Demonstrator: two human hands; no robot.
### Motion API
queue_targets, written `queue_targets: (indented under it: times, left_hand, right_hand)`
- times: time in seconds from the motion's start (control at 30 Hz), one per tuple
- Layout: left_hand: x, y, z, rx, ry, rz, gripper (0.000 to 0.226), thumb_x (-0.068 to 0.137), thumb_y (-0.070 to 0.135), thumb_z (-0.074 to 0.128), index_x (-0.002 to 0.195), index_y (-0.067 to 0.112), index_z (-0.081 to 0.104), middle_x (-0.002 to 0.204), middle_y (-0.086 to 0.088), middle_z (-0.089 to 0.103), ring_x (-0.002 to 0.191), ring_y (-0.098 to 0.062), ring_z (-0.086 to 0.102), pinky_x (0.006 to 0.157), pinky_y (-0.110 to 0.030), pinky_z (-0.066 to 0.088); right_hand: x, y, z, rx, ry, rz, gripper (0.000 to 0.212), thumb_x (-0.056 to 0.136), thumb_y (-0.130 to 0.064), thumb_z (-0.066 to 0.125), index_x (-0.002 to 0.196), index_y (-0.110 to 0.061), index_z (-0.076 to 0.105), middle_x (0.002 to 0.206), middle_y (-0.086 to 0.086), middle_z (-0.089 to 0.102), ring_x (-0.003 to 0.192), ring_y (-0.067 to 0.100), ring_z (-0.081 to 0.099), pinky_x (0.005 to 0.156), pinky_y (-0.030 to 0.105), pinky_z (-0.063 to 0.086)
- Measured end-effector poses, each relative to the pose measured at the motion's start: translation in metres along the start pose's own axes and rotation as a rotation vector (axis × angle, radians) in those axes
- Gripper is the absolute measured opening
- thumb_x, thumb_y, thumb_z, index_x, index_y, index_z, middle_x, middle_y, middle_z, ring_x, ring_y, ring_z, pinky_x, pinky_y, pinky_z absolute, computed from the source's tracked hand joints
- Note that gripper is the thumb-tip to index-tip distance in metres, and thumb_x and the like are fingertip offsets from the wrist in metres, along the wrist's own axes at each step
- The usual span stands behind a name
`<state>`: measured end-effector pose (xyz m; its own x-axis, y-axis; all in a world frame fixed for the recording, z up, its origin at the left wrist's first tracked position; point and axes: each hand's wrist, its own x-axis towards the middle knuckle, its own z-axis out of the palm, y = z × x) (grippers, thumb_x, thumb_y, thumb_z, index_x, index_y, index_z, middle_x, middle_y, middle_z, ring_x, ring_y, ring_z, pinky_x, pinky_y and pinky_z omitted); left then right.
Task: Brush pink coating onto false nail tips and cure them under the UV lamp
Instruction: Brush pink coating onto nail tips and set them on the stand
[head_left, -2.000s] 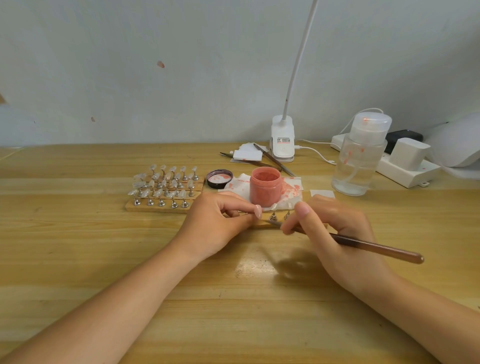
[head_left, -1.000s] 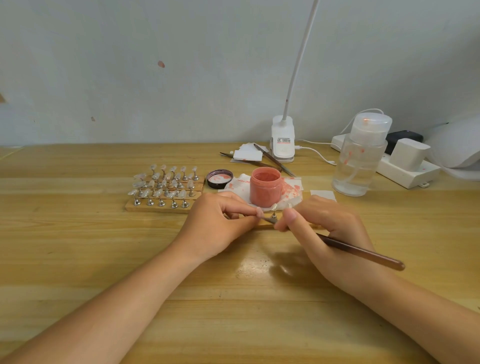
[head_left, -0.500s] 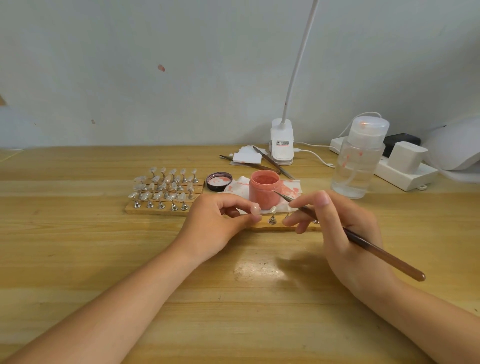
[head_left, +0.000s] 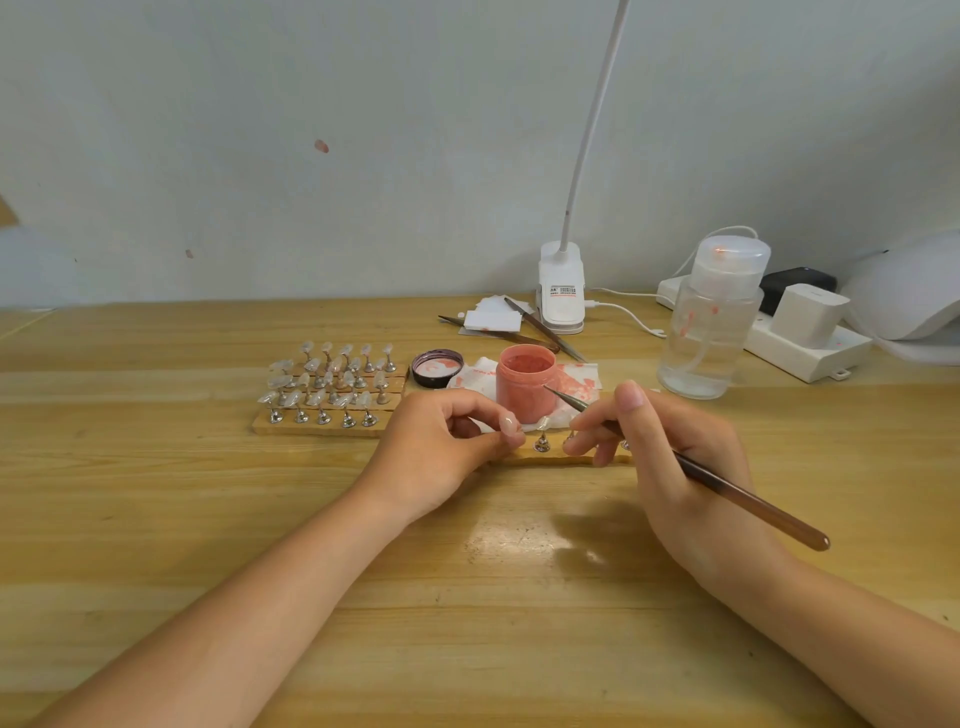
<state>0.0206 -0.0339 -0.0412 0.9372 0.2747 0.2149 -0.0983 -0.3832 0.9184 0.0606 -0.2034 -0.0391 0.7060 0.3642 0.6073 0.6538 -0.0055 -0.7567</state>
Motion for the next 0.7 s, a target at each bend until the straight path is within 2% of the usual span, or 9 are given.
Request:
queue_targets:
  times: [0.13,0.2,0.3,0.37,0.57,0.7]
  left_hand:
    - [0.0006,-0.0018,-0.0002,0.007,-0.01,0.002,0.023,0.072,0.008,0.075,0.06,0.024,0.063,0.059,0.014,0.061,0.055,-0.008,0.05,0.055,-0.016,0.043]
    - [0.0005,-0.0023,-0.0004,0.017,0.003,0.001,0.019,0.072,0.008,0.075,0.068,0.023,0.064,0.064,0.013,0.062,0.057,-0.011,0.049,0.058,-0.02,0.044]
    - [-0.0002,-0.0023,-0.001,0.004,0.019,0.004,0.024,0.071,0.007,0.075,0.082,0.025,0.063,0.066,0.011,0.063,0.054,-0.009,0.047,0.055,-0.015,0.043]
    - [-0.0006,-0.002,-0.001,0.015,0.015,0.016,0.028,0.072,0.008,0.075,0.087,0.027,0.061,0.068,0.01,0.063,0.053,-0.009,0.045,0.056,-0.016,0.042]
    - [-0.0022,-0.0013,0.0002,0.066,0.032,0.065,0.035,0.071,0.006,0.075,0.092,0.03,0.059,0.068,0.011,0.061,0.052,-0.004,0.044,0.058,-0.014,0.042]
    - [-0.0021,-0.0002,0.0016,0.17,0.068,0.113,0.041,0.065,0.018,0.08,0.093,0.036,0.056,0.076,0.014,0.058,0.058,0.001,0.046,0.063,-0.011,0.042]
  right_hand:
    - [0.0004,-0.0003,0.0,-0.003,0.005,0.012,0.038,0.09,-0.041,0.038,0.073,-0.024,0.066,0.067,-0.004,0.068,0.059,0.008,0.061,0.06,0.017,0.047]
    - [0.0007,-0.0002,0.0,-0.002,0.006,0.026,0.035,0.093,-0.036,0.041,0.072,-0.025,0.066,0.067,-0.003,0.068,0.059,0.008,0.06,0.059,0.017,0.047]
    - [0.0008,-0.0006,-0.0002,-0.001,0.008,0.037,0.035,0.091,-0.032,0.038,0.07,-0.024,0.065,0.067,-0.003,0.068,0.059,0.009,0.06,0.059,0.017,0.046]
    - [0.0008,-0.0008,-0.0002,0.001,0.007,0.041,0.036,0.091,-0.032,0.038,0.07,-0.023,0.066,0.066,-0.002,0.068,0.058,0.009,0.06,0.059,0.017,0.047]
    - [0.0011,-0.0016,-0.0005,0.009,0.006,0.043,0.036,0.091,-0.03,0.037,0.071,-0.021,0.065,0.064,0.0,0.067,0.058,0.008,0.06,0.058,0.015,0.046]
    - [0.001,-0.0018,-0.0011,0.018,0.016,0.055,0.035,0.091,-0.03,0.037,0.071,-0.021,0.065,0.065,0.001,0.068,0.058,0.009,0.059,0.058,0.015,0.046]
